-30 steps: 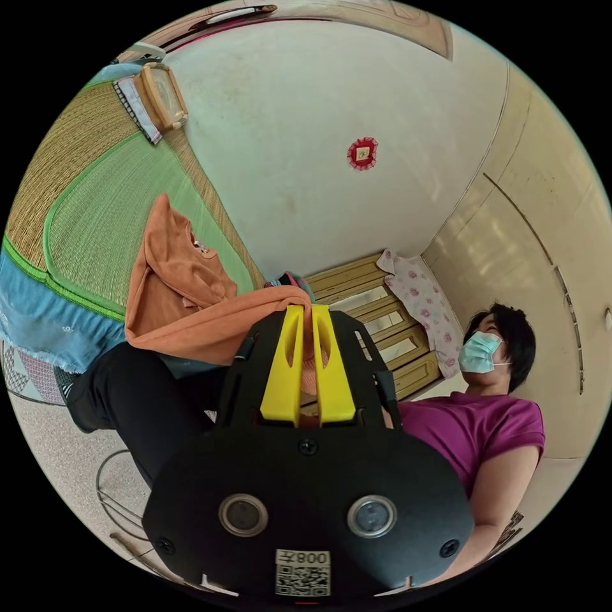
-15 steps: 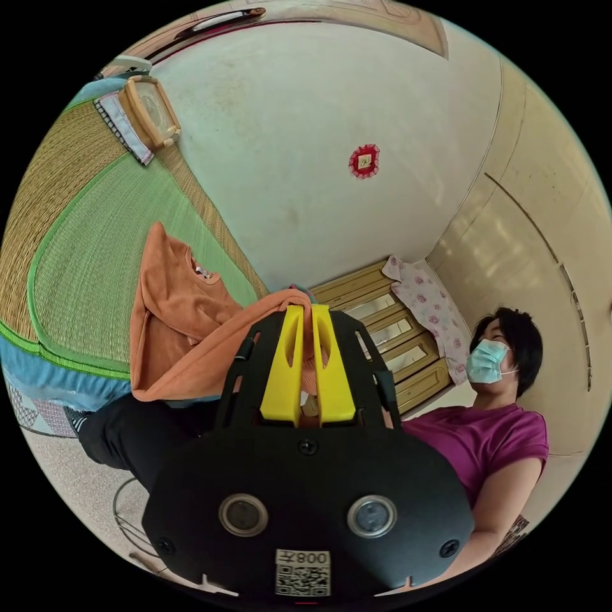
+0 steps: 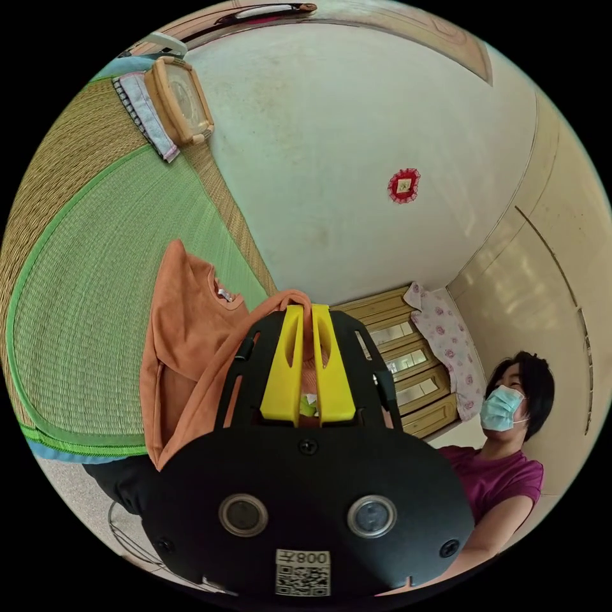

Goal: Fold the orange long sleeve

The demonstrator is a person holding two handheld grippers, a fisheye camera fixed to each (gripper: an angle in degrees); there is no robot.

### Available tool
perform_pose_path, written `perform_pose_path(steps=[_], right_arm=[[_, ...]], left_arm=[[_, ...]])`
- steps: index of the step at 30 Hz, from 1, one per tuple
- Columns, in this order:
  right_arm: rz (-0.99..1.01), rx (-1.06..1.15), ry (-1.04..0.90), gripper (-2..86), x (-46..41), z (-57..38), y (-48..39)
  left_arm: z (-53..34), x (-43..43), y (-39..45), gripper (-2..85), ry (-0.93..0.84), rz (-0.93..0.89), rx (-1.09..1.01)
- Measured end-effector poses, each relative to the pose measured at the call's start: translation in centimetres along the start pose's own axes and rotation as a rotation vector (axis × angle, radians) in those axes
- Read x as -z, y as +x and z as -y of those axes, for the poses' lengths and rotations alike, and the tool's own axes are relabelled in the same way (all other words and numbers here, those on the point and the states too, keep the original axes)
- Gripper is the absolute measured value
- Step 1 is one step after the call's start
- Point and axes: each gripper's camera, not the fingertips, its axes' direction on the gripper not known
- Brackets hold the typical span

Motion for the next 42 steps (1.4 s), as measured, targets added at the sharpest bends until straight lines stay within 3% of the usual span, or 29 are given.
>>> perform_pose_path(steps=[23, 31, 42], right_arm=[[-0.120, -0.320, -0.065, 1.5, -12.2, 16.0, 16.4], [-0.096, -0.347, -0.090, 2.2, -14.0, 18.8, 18.3], [0.032, -0.390, -0.027, 3.0, -16.4, 19.3, 18.6]], left_arm=[[15.8, -8.7, -19.0, 3.2, 0.004, 0.322, 0.311], [19.1, -9.5, -21.4, 3.9, -0.018, 0.344, 0.363], [20.9, -9.6, -23.8, 6.0, 0.060, 0.196, 0.460]])
